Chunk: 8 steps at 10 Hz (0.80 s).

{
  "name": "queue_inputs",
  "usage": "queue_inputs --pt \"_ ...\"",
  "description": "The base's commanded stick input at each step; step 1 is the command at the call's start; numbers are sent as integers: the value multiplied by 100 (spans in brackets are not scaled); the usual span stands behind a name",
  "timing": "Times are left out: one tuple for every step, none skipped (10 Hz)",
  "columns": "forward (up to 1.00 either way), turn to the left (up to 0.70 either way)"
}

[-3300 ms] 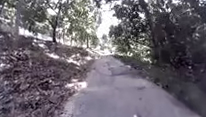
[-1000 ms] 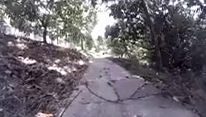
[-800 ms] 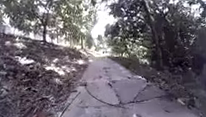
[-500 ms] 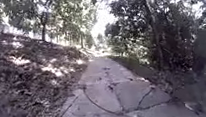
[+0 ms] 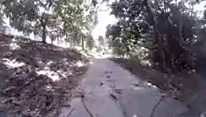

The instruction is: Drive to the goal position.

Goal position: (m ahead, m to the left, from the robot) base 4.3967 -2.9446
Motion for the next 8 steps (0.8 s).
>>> queue_inputs --pt "50 0" --pt "50 0" --pt "50 0" --pt "50 0" --pt "50 0" --pt "50 0" --pt "50 0" --pt "50 0"
